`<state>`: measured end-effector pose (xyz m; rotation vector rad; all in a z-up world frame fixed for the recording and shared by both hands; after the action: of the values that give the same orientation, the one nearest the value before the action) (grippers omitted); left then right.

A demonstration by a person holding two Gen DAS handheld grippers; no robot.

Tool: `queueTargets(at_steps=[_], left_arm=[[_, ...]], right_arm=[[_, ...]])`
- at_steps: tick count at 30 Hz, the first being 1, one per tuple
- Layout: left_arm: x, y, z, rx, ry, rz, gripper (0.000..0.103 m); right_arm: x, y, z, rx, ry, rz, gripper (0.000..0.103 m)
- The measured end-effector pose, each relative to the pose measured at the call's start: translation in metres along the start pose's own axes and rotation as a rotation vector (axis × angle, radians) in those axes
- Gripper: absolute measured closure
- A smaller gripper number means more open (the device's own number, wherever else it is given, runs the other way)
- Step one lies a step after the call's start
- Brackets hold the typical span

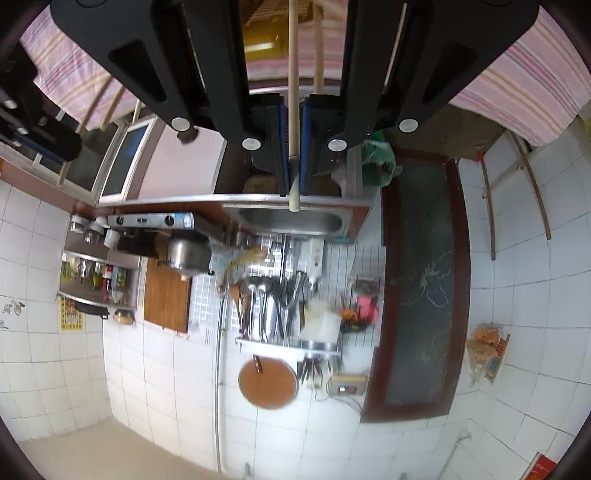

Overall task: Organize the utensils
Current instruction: 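Open the left tool over the holder while the right tool releases its chopstick, then move both tools back down toward the spatula and last chopstick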

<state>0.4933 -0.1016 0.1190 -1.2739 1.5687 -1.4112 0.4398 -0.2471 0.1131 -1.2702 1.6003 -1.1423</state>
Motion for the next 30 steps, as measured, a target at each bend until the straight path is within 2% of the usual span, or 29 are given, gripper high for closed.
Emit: queueTargets(at_steps=[1, 2, 3, 4, 5, 6, 8, 11, 15, 20, 25, 30], left_arm=[[-0.002, 0.000, -0.003, -0.006, -0.006, 0.000, 0.085], [-0.004, -0.001, -0.011, -0.010, -0.018, 0.001, 0.066], [-0.006, -0.003, -0.019, -0.009, -0.031, 0.005, 0.057], [-0.007, -0.004, -0.028, -0.005, -0.043, 0.013, 0.045], [-0.010, -0.007, -0.041, -0.001, -0.052, 0.026, 0.036], [-0.012, -0.009, -0.051, -0.001, -0.060, 0.036, 0.034], [-0.017, -0.012, -0.074, -0.006, -0.073, 0.050, 0.022], [-0.023, -0.008, -0.111, -0.031, -0.077, 0.057, 0.011], [-0.031, 0.010, -0.158, -0.059, -0.097, 0.061, 0.005], [-0.037, 0.057, -0.195, -0.170, -0.102, 0.038, 0.005], [-0.045, 0.116, -0.207, -0.268, -0.109, 0.029, 0.005], [-0.053, 0.182, -0.205, -0.400, -0.119, -0.004, 0.005]], right_arm=[[0.001, 0.002, 0.000, -0.010, 0.006, 0.002, 0.095], [0.002, 0.005, 0.000, -0.022, 0.007, 0.003, 0.093], [0.004, 0.008, -0.002, -0.039, 0.009, 0.008, 0.080], [0.007, 0.010, -0.005, -0.048, 0.016, 0.016, 0.056], [0.010, 0.011, -0.008, -0.047, 0.020, 0.019, 0.047], [0.014, 0.013, -0.012, -0.049, 0.030, 0.018, 0.047], [0.018, 0.018, -0.021, -0.066, 0.041, 0.013, 0.047], [0.023, 0.030, -0.044, -0.084, 0.055, 0.006, 0.044], [0.021, 0.053, -0.072, -0.126, 0.055, 0.003, 0.040], [0.015, 0.102, -0.099, -0.207, 0.055, 0.006, 0.040], [0.009, 0.171, -0.110, -0.331, 0.072, -0.008, 0.040], [0.007, 0.218, -0.109, -0.439, 0.103, 0.015, 0.040]])
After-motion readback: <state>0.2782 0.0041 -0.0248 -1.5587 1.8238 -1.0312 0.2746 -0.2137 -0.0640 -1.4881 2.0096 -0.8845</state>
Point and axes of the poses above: each gripper's, at about its wrist camera, not at the fingertips, and z roughly the way its jaws point, x to its right, y to its underside, the point moved 7 cm from there along z, roughly the way its jaws point, and after that the axes turned 10 degrees about y, right-handed, at the moved point
